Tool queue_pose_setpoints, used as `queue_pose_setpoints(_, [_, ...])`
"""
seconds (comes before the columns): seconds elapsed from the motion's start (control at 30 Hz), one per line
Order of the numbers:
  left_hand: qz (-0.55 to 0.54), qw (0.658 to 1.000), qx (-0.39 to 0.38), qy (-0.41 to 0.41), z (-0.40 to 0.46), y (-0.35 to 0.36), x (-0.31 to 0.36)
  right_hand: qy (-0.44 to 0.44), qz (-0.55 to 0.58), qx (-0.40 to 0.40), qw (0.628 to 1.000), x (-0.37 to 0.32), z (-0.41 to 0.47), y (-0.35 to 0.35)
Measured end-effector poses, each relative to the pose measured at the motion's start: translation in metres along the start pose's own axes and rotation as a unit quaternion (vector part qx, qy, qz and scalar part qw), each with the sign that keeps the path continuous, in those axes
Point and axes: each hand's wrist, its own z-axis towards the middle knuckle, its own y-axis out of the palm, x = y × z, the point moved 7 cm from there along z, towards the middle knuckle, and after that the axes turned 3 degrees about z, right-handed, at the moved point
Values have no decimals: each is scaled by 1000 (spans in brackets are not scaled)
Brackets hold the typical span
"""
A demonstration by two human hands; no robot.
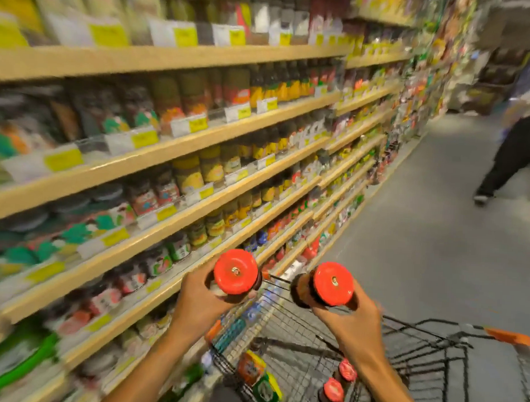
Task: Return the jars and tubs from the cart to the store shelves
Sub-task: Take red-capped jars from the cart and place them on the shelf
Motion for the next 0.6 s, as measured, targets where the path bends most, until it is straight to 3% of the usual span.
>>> queue_pose_setpoints(0.3, [86, 969, 220, -68, -125, -132, 39, -80, 98, -191, 973, -74, -13, 84])
queue_pose_setpoints(0.6, [142, 912, 375, -91, -261, -246, 77, -177, 146, -352, 907, -184, -106, 195])
